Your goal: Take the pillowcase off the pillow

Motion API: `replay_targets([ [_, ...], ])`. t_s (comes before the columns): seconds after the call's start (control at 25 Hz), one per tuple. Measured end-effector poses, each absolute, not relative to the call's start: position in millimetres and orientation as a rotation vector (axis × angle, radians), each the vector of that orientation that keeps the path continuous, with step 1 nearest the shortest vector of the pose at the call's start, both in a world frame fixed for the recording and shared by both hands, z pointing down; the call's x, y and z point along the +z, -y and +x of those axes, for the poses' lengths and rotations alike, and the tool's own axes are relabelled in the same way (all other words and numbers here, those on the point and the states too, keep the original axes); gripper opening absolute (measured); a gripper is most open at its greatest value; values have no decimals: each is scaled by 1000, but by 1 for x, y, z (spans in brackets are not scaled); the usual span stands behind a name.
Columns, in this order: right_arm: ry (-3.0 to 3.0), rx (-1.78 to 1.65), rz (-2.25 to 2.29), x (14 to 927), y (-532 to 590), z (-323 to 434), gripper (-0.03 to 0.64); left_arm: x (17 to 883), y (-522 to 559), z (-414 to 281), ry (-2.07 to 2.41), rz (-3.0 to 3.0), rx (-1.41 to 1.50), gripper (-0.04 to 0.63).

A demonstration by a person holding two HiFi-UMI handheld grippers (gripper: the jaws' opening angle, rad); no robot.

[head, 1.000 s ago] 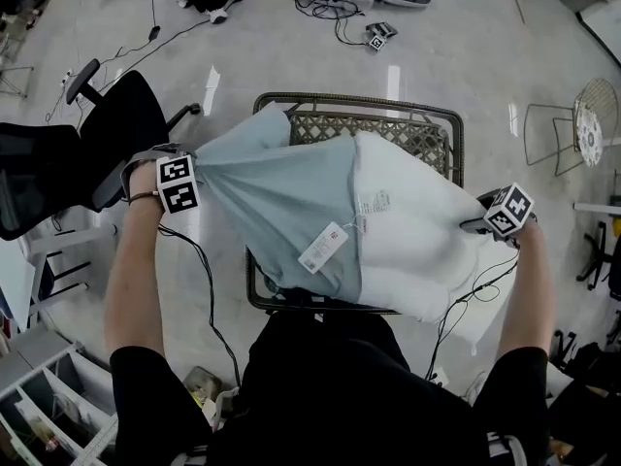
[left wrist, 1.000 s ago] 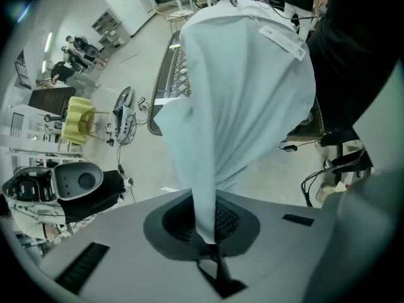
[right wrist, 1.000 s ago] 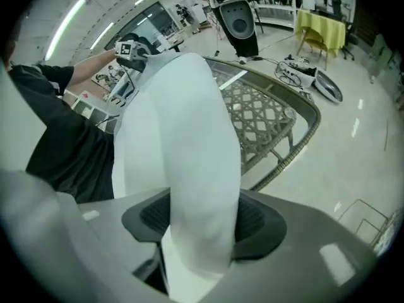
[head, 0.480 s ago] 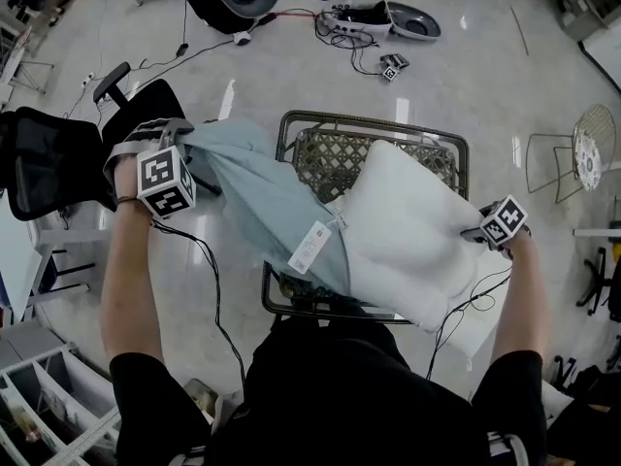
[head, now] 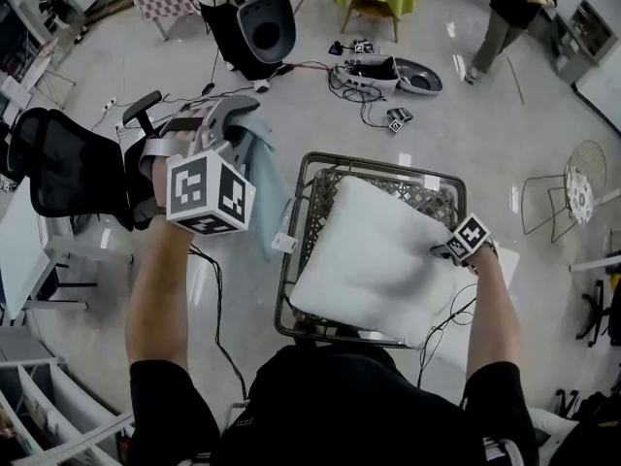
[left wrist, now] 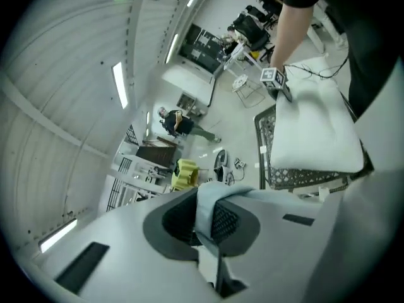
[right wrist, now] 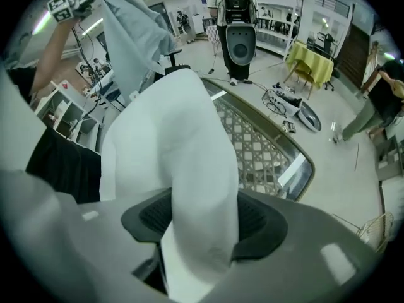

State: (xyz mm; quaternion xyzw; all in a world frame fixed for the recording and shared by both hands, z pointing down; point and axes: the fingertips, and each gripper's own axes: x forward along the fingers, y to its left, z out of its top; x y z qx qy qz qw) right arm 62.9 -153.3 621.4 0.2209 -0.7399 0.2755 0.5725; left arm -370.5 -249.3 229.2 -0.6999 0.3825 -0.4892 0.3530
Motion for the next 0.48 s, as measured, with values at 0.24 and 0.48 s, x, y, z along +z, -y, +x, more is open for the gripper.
replay_targets([
  [0.24,1791,527,584,614,162,-19,281,264,212,-319,-896,-1944,-1180,9],
  [0.48,1747,309,630,600,159,-59,333,252,186,-300,-886,-2044,-1043,9],
])
